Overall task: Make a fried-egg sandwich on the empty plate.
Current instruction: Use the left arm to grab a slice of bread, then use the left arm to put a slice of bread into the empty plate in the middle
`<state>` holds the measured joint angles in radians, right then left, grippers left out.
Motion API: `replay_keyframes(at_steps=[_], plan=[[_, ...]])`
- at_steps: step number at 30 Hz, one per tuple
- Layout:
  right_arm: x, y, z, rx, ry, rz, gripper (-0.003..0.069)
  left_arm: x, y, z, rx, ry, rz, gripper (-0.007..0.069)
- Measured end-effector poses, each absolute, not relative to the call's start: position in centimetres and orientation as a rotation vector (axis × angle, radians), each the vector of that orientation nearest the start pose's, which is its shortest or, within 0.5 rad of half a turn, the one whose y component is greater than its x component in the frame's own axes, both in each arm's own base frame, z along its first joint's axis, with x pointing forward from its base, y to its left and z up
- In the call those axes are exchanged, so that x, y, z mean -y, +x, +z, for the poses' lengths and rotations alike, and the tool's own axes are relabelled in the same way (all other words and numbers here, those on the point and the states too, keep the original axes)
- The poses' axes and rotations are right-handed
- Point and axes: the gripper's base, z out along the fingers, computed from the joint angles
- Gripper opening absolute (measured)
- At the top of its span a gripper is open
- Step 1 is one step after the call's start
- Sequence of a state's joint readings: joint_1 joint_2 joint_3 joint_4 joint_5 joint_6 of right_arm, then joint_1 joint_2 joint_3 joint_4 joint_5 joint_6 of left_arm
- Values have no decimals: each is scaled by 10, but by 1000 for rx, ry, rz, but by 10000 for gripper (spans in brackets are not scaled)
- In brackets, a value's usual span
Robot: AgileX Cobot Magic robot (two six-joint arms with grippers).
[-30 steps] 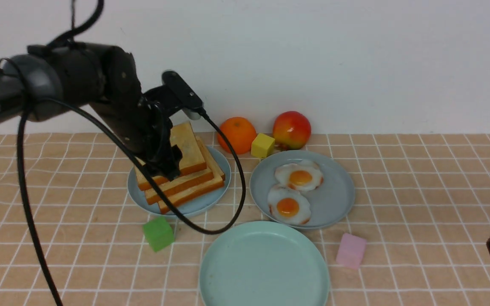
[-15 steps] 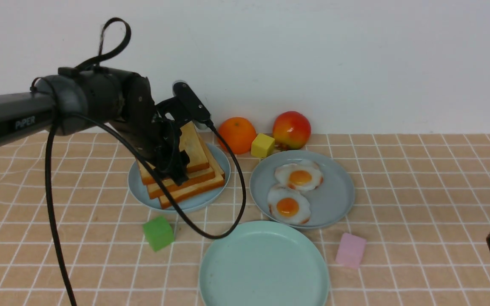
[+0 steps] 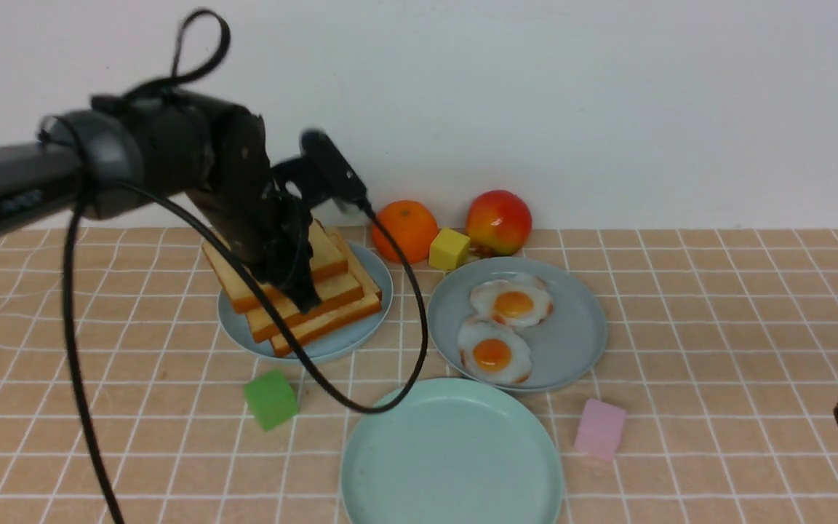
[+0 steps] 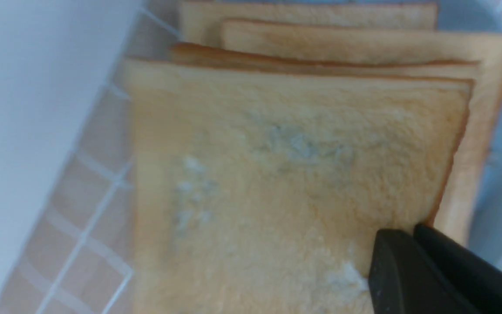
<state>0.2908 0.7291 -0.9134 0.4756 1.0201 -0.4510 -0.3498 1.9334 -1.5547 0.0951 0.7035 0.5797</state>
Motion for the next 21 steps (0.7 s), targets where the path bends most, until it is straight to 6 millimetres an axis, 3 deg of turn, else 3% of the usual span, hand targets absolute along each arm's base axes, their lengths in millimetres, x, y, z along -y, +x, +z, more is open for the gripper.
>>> replay_keyframes(at_steps=[4, 5, 8, 10, 11, 14, 18, 21], plan=[[-67, 100, 375, -2119, -749, 502, 21, 161, 381, 287, -2248, 1126, 157, -6], [-67, 100, 375, -2118, -753, 500, 21, 172, 366, 299, -2271, 1095, 117, -7], [-67, 100, 375, -2117, -754, 500, 22, 204, 328, 307, -2312, 1125, 42, -7], [-67, 100, 375, -2117, -754, 500, 24, 218, 311, 301, -2326, 1180, 23, -7], [-67, 100, 375, -2117, -754, 500, 25, 237, 290, 289, -2330, 1267, -1, -7], [-67, 100, 375, -2117, -756, 497, 27, 265, 257, 256, -2350, 1406, -30, -9], [-67, 100, 374, -2119, -758, 496, 29, 284, 238, 229, -2343, 1502, -35, -12], [-67, 100, 374, -2123, -761, 497, 32, 290, 239, 220, -2336, 1491, -49, -11]])
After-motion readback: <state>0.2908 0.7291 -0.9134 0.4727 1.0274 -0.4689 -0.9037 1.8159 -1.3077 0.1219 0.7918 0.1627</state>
